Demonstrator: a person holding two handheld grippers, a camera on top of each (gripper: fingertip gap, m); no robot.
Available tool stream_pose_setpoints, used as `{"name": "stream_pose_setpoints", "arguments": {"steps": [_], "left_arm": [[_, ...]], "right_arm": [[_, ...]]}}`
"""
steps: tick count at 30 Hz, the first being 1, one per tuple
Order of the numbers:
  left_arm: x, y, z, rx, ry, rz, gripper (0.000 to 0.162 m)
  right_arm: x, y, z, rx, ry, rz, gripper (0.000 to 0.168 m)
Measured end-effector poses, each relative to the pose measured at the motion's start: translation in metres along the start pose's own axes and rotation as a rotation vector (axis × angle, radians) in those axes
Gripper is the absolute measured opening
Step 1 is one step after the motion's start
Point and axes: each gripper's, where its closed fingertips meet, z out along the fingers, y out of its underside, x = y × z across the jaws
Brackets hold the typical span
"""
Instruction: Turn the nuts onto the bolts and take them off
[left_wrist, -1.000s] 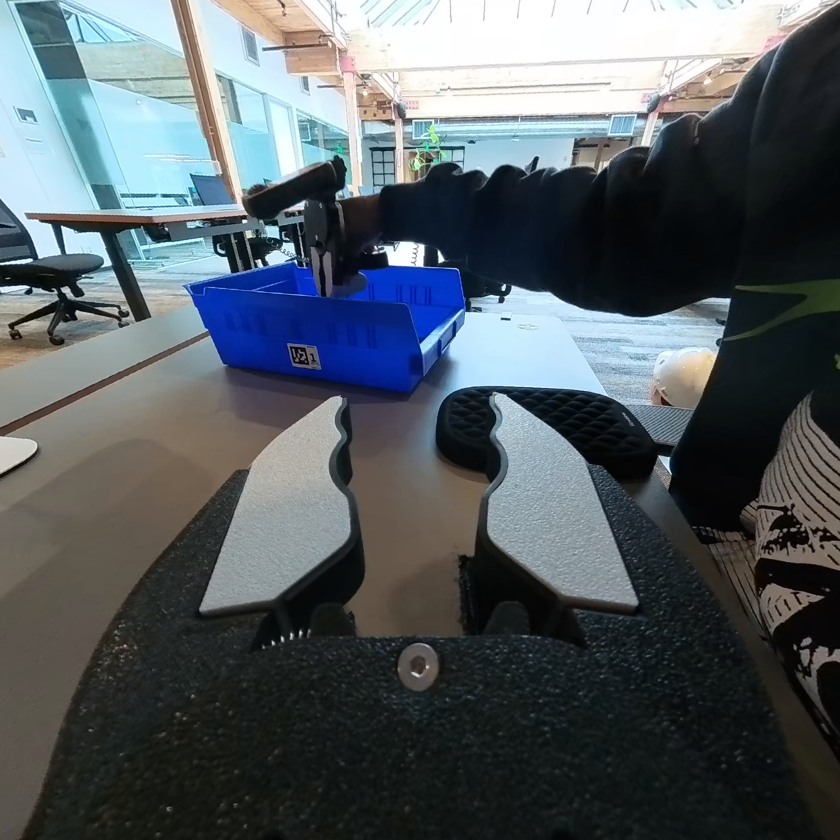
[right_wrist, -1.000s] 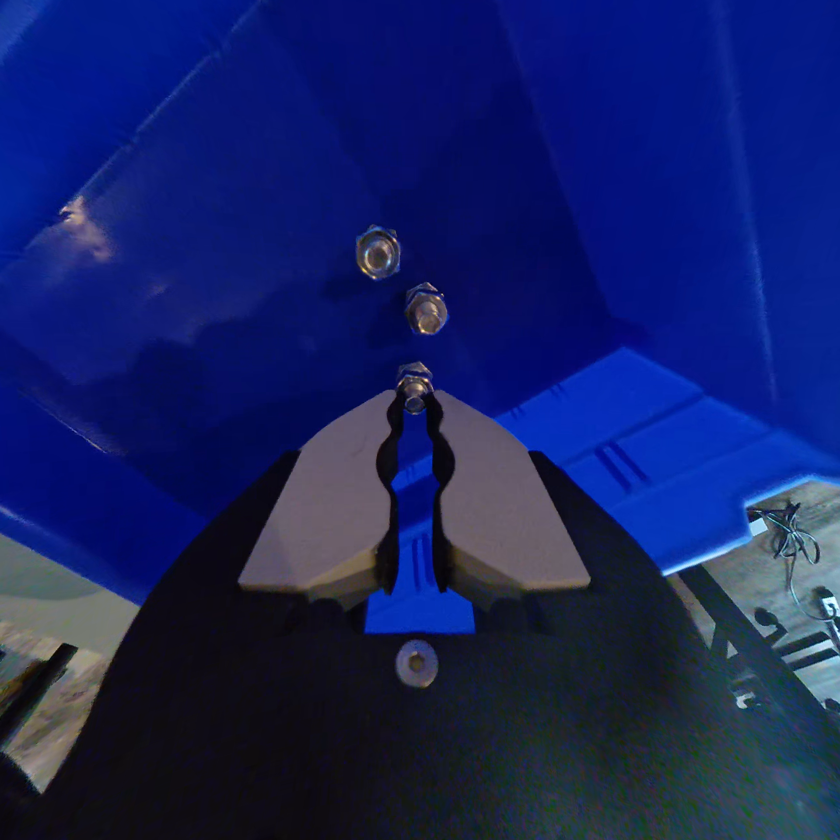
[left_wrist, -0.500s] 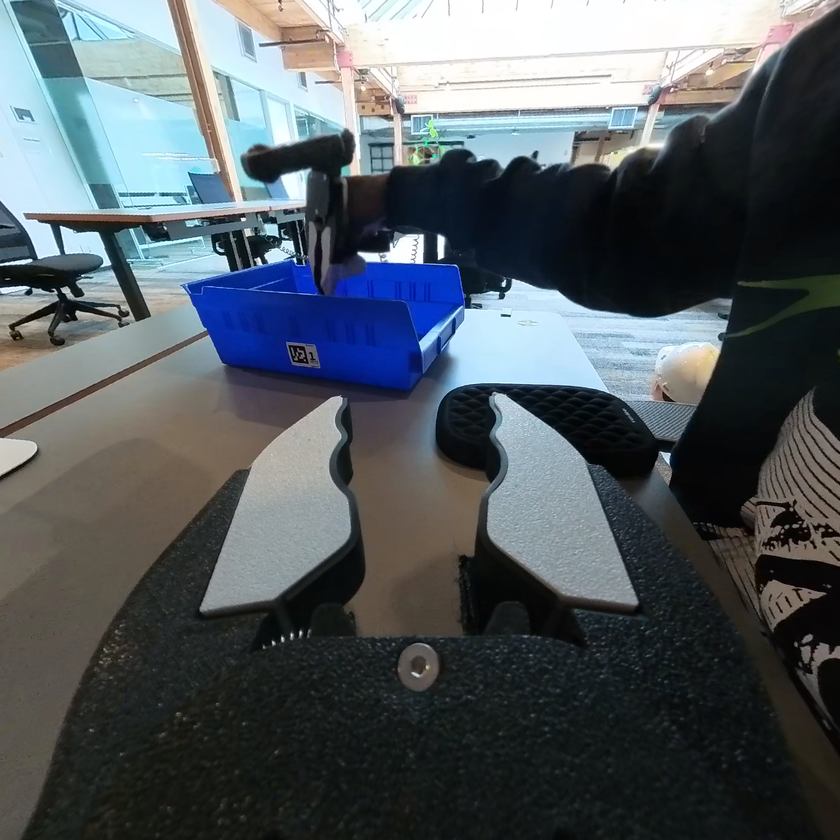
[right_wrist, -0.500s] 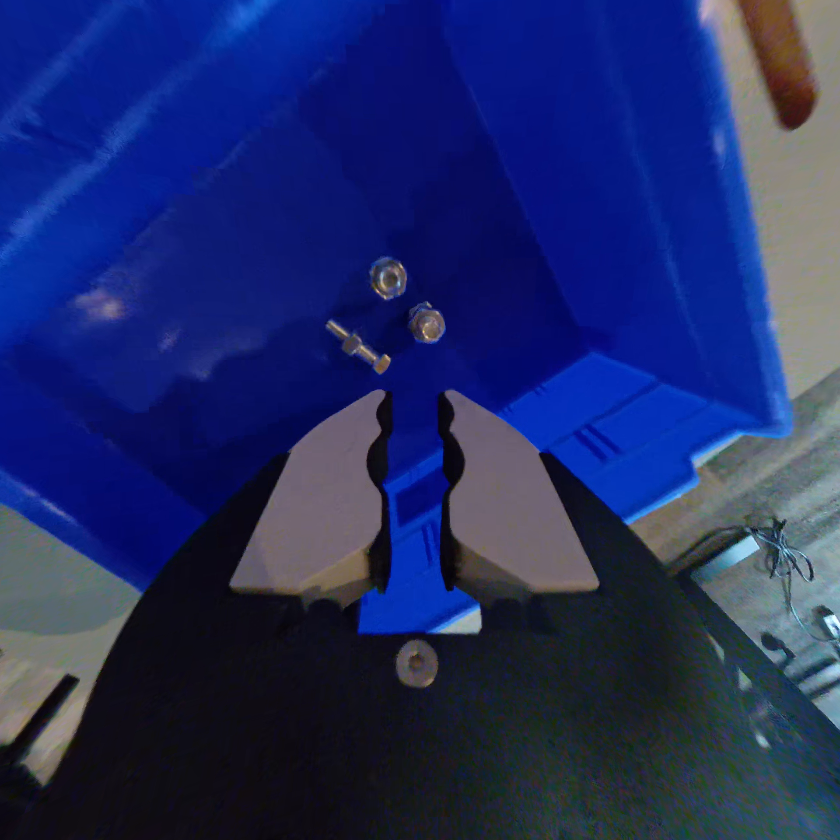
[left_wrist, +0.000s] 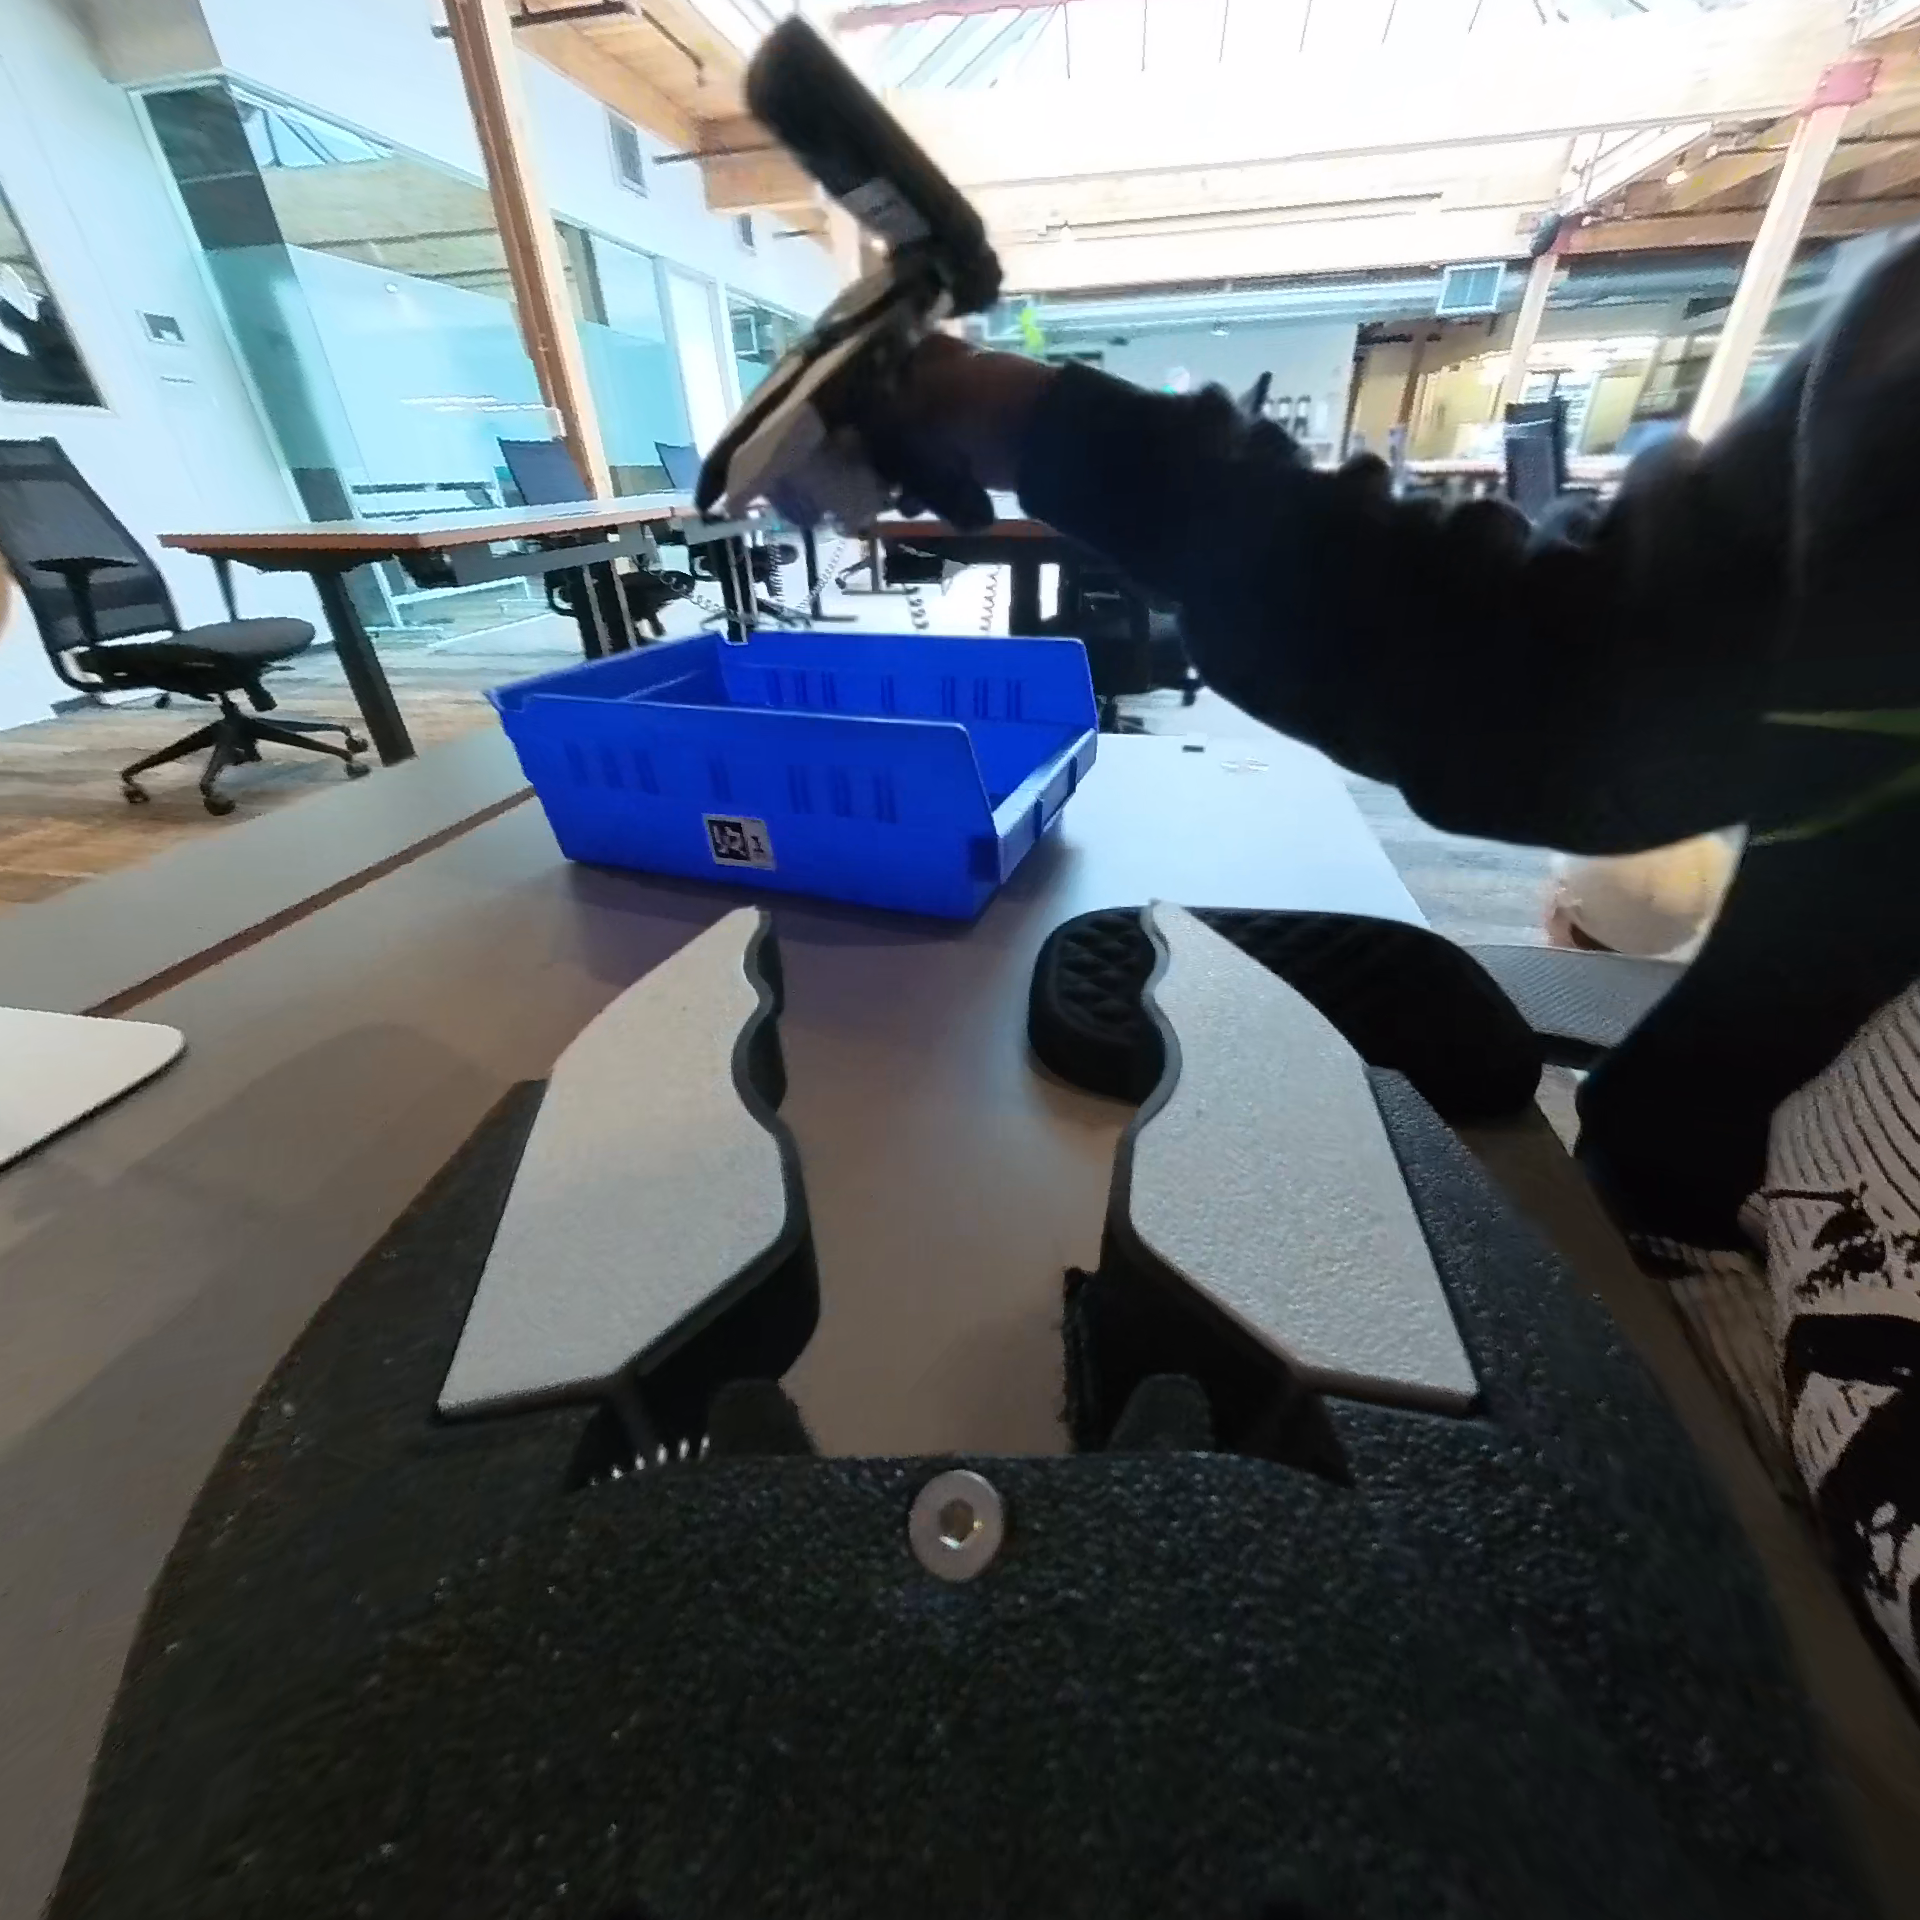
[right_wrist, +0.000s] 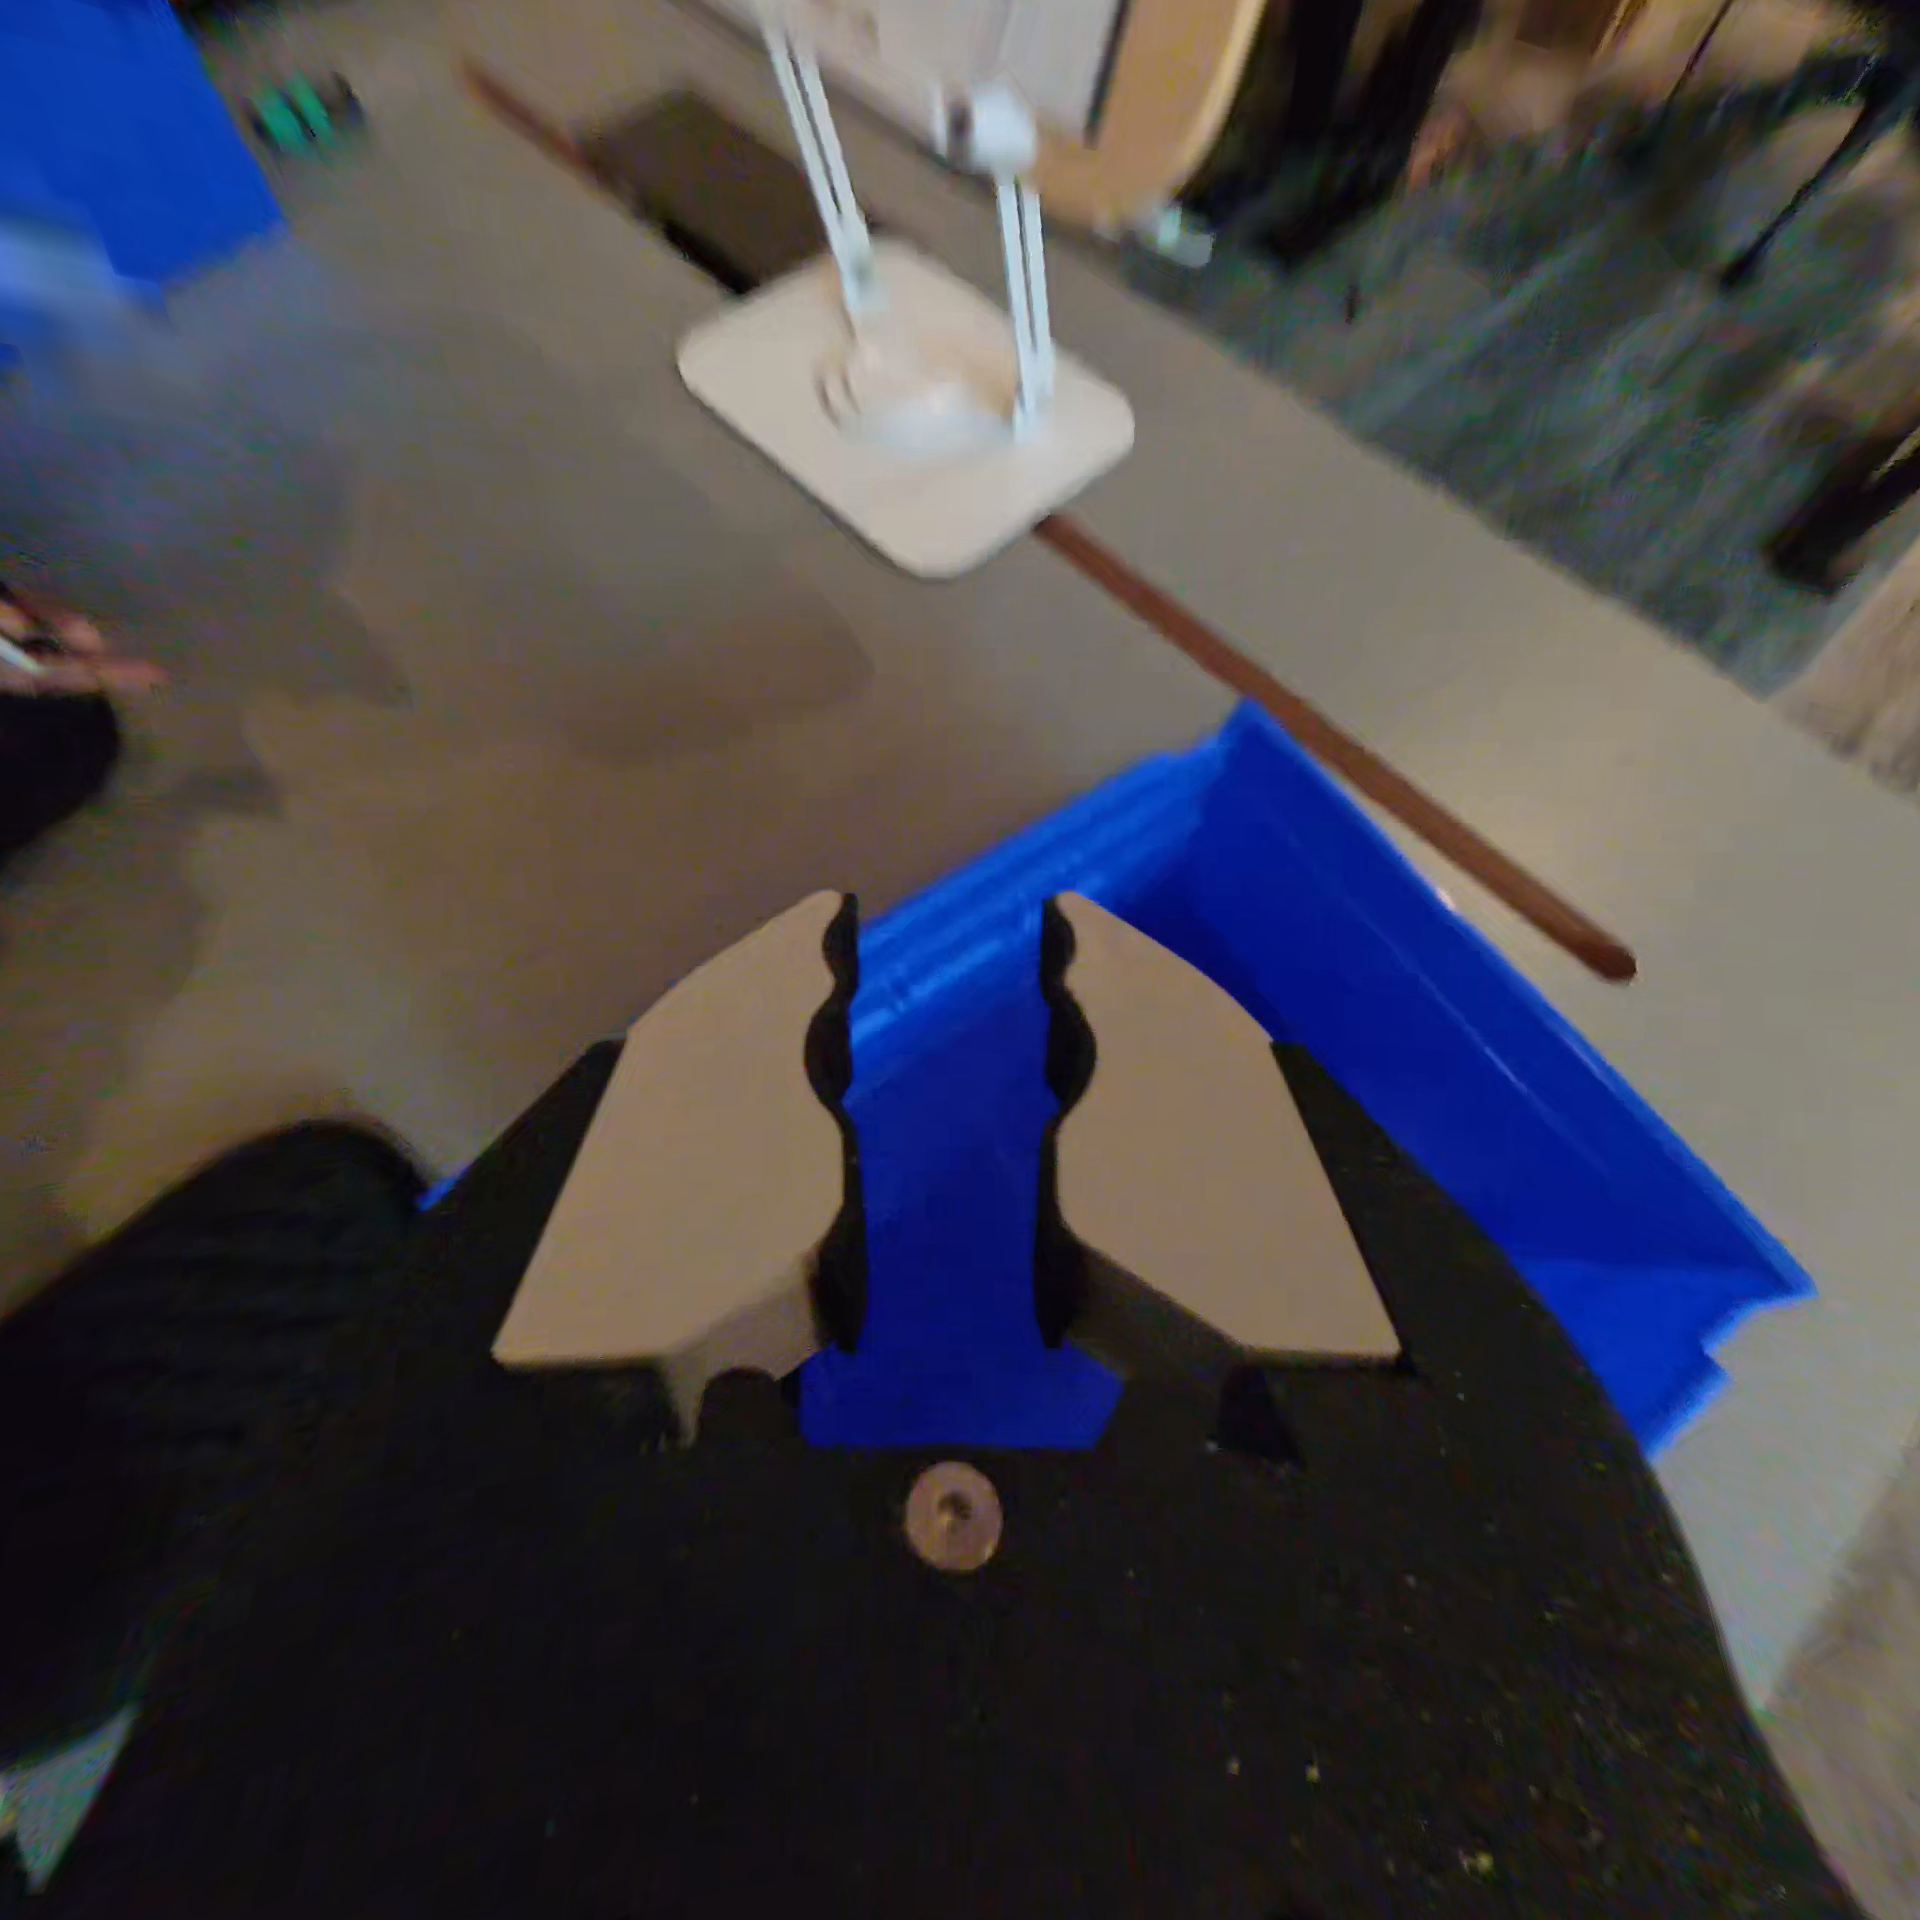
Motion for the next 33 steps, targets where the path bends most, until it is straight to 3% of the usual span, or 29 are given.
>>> {"name": "stream_pose_setpoints", "arguments": {"steps": [5,10,12,18,22,26,28,33], "left_arm": [[-0.016,-0.027,-0.016,0.026,-0.125,0.034,0.072],[-0.034,-0.066,-0.059,-0.002,-0.306,0.090,0.075],[-0.043,-0.082,-0.084,-0.037,-0.391,0.116,0.075],[-0.084,-0.104,-0.207,-0.349,-0.726,0.143,0.074],[-0.107,-0.082,-0.307,-0.700,-0.848,0.030,0.070],[-0.116,-0.047,-0.392,-1.033,-0.852,-0.152,0.065],[-0.118,-0.028,-0.421,-1.137,-0.818,-0.245,0.054],[-0.125,0.016,-0.456,-1.268,-0.736,-0.416,0.054]], "right_arm": [[-0.041,-0.023,-0.012,0.183,0.056,-0.043,0.058],[-0.079,-0.029,-0.018,0.290,0.084,-0.048,0.082],[-0.091,-0.032,-0.017,0.353,0.087,-0.048,0.094],[-0.114,-0.025,0.004,0.403,0.080,-0.082,0.094],[-0.124,-0.027,0.018,0.410,0.054,-0.128,0.094],[-0.132,-0.031,0.022,0.416,0.042,-0.162,0.094],[-0.135,-0.032,0.021,0.422,0.044,-0.181,0.094],[-0.140,-0.033,0.020,0.430,0.044,-0.209,0.094]]}}
